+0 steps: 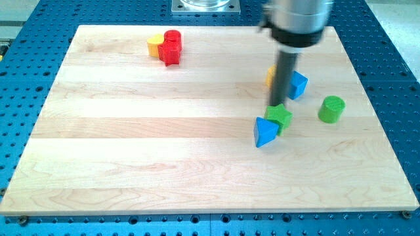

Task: Move the yellow hexagon to the top center

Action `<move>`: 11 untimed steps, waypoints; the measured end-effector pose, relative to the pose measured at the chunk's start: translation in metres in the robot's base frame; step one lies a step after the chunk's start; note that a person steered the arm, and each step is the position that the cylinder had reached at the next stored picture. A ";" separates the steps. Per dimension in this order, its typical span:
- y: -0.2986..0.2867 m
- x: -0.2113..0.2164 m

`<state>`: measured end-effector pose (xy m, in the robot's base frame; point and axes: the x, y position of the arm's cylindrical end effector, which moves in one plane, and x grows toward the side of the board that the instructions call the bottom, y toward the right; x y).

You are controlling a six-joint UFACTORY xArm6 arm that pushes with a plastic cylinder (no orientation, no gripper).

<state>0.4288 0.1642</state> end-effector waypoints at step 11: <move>-0.149 -0.220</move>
